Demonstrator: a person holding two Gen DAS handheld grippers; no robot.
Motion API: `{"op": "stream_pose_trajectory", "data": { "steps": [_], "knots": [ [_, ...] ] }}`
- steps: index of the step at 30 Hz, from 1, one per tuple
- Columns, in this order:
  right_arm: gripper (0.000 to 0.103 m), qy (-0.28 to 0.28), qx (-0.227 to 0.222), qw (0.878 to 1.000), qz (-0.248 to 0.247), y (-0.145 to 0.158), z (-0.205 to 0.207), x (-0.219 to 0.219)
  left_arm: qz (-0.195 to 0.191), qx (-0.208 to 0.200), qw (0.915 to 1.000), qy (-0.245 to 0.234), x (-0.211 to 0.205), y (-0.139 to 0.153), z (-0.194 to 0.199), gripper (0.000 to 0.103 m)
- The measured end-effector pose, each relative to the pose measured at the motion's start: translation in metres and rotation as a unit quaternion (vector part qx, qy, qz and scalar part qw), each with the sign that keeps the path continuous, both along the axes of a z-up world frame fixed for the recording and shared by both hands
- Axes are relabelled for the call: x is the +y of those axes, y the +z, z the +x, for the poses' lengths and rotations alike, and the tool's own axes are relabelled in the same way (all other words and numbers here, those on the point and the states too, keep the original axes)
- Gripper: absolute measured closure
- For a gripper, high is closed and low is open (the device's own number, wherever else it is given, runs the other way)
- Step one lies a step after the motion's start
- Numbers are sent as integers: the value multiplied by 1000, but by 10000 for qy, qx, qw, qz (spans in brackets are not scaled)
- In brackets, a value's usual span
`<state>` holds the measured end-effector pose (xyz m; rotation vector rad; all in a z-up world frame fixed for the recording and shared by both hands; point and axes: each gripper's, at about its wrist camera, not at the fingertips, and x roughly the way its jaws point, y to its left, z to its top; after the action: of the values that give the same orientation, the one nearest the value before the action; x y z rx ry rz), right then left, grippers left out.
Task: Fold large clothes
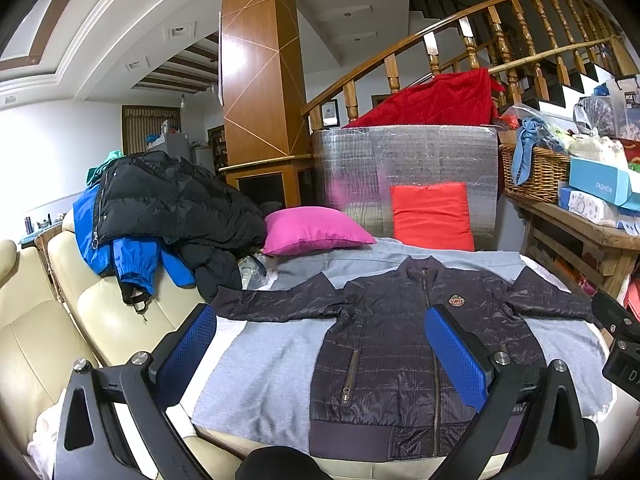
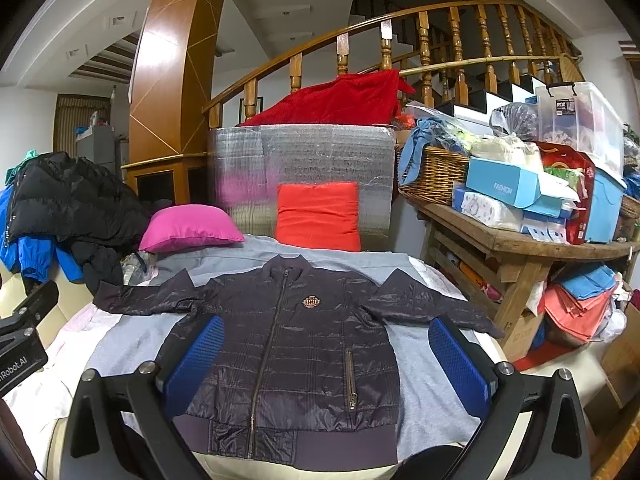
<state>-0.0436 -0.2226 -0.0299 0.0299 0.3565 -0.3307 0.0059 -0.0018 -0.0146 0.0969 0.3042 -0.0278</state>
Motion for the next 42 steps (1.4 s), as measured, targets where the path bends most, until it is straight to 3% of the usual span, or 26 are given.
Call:
{"op": "stream_pose_trajectory", "data": {
  "steps": [15, 20, 22, 26, 29, 31, 32, 35, 37, 38, 40, 41, 42],
  "knots": [
    [0, -4, 257, 9997, -6, -12, 27, -8, 94, 240, 9997, -40, -13, -13, 25, 0],
    [0, 176, 345, 9991, 176, -21, 48, -23, -54, 684, 9972, -308, -23, -26, 59, 0],
    [0, 512, 305, 9969, 517, -25, 58, -35, -268, 1163, 9914, -541, -28, -40, 87, 0],
    [0, 1111, 183, 9839, 1392, -52, 89, -91, -470, 2415, 9652, -888, -51, -98, 157, 0],
    [0, 1025, 161, 9763, 1902, -79, 116, -144, -503, 3077, 9471, -755, -71, -145, 205, 0],
    [0, 650, 108, 9680, 2420, -106, 137, -198, -536, 3310, 9396, -689, -85, -167, 226, 0],
    [0, 456, 68, 9621, 2688, -117, 145, -221, -501, 3416, 9367, -588, -95, -177, 239, 0],
    [0, -315, -273, 9189, 3922, -165, 163, -315, -350, 3365, 9396, -517, -119, -194, 265, 0],
    [0, -827, -587, 8715, 4798, -201, 168, -375, -211, 3294, 9429, -449, -134, -201, 279, 0],
    [0, -1022, -812, 8388, 5285, -223, 171, -410, -175, 3238, 9449, -451, -143, -205, 288, 0],
    [3, -1216, -1190, 7959, 5810, -252, 172, -449, -169, 3093, 9496, -483, -151, -211, 298, 0],
    [5, -1321, -1424, 7664, 6123, -272, 172, -471, -185, 3005, 9523, -499, -153, -213, 300, 0],
    [10, -1373, -1516, 7518, 6269, -283, 174, -482, -224, 2872, 9561, -541, -154, -217, 302, 0]
  ]
}}
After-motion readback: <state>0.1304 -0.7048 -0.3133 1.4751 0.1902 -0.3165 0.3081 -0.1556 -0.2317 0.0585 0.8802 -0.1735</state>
